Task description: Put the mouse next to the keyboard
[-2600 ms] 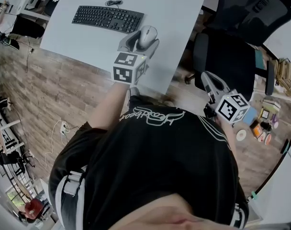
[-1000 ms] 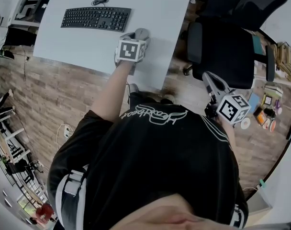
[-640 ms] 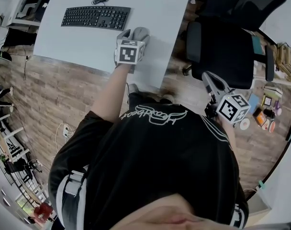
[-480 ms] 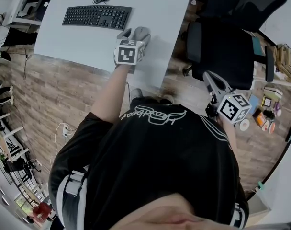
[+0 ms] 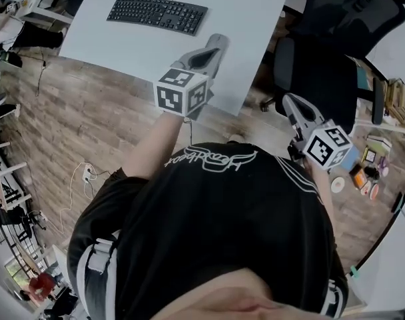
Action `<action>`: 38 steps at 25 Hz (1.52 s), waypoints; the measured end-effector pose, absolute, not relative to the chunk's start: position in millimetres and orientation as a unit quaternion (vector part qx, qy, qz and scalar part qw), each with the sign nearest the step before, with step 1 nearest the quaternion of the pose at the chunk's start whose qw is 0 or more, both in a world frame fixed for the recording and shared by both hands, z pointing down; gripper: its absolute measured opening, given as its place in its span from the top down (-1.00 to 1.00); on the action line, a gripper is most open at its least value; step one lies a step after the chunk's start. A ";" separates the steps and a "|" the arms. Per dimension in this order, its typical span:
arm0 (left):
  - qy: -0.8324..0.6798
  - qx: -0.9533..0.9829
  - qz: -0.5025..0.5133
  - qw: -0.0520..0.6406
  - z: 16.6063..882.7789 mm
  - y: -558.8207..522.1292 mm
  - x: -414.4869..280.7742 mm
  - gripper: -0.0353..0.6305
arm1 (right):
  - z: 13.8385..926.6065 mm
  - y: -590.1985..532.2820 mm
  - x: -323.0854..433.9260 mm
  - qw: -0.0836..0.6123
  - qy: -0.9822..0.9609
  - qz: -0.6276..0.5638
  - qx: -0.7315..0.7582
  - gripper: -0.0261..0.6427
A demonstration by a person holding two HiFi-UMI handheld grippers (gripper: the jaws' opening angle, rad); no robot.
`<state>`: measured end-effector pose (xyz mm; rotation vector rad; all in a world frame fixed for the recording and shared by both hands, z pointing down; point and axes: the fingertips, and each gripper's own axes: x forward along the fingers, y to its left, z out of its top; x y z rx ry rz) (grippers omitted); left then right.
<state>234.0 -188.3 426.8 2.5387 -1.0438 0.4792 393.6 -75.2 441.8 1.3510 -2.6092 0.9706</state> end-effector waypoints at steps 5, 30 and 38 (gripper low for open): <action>-0.270 0.935 0.102 0.207 389.6 -123.0 237.6 0.87 | 406.3 -60.3 351.2 0.005 -0.872 0.273 0.406 0.88; -0.134 0.974 0.088 0.160 340.4 107.9 109.6 0.87 | 343.0 117.6 164.5 -0.015 -0.895 0.206 0.395 0.88; -0.131 0.977 0.075 0.148 334.2 128.6 92.3 0.87 | 341.2 137.8 151.2 -0.010 -0.886 0.205 0.416 0.88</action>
